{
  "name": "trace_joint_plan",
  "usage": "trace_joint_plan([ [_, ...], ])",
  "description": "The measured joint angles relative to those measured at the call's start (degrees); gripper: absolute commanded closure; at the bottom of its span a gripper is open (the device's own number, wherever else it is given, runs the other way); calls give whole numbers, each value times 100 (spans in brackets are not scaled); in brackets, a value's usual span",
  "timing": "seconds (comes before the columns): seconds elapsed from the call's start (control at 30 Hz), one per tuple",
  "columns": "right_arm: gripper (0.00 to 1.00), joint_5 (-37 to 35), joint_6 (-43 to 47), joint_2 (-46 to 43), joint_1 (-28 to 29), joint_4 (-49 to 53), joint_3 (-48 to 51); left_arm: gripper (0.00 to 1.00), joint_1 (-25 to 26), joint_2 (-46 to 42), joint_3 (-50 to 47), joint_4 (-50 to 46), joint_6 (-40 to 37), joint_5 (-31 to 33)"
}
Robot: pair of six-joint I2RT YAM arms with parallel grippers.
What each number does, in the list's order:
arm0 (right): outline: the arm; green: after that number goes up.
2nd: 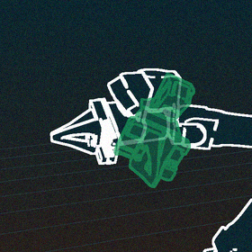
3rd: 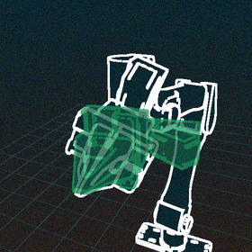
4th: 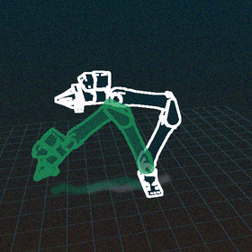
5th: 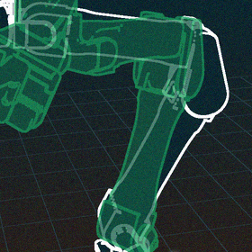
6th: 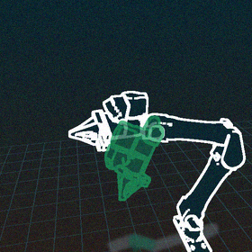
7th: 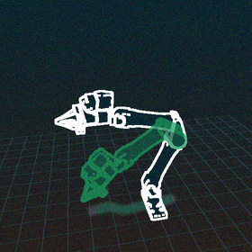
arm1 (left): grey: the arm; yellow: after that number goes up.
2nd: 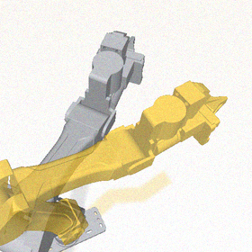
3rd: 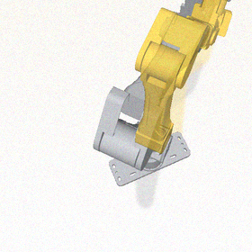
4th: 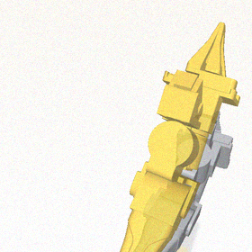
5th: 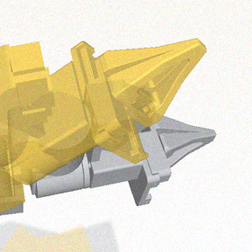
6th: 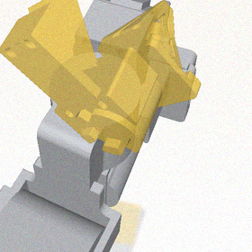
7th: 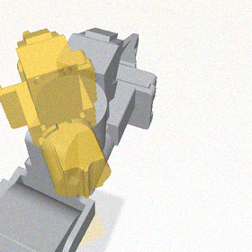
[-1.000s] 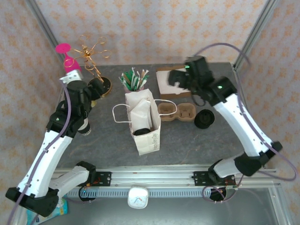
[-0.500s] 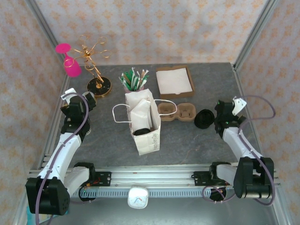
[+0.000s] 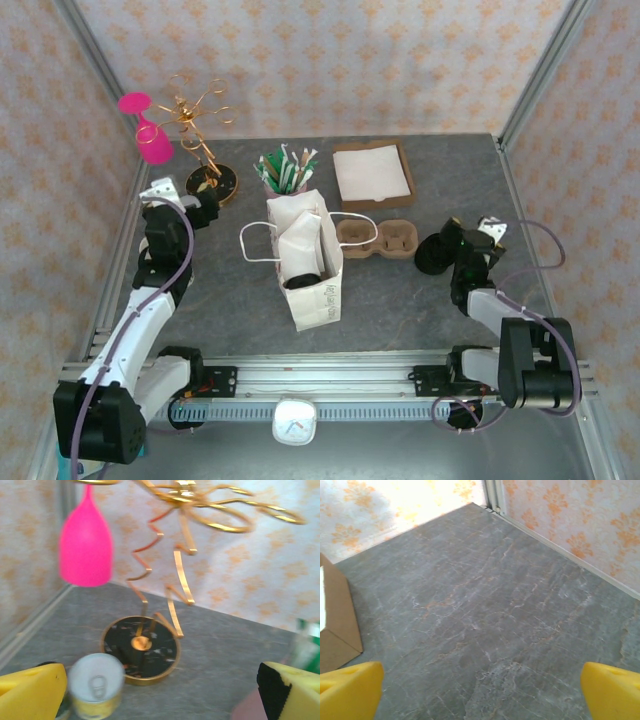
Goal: Pack the takeout coffee
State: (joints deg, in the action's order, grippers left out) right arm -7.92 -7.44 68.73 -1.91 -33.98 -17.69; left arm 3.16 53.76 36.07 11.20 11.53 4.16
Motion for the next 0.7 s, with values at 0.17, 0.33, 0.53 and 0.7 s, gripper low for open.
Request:
trace_joint_plan([
  [0.17, 0, 149, 57, 7, 0, -197, 0, 1, 570, -20, -111, -55, 313, -212],
  [0.33, 0, 306, 153, 216, 57, -643, 26, 1, 850, 7, -695, -13, 286, -225],
  [0.53, 0, 350, 317, 660, 258, -1204, 120, 1, 866, 352, -1143, 527, -127, -232],
  [0.7, 0, 415, 527, 894, 328, -1738, 168, 1, 866, 721, -1451, 1198, -511, -247],
])
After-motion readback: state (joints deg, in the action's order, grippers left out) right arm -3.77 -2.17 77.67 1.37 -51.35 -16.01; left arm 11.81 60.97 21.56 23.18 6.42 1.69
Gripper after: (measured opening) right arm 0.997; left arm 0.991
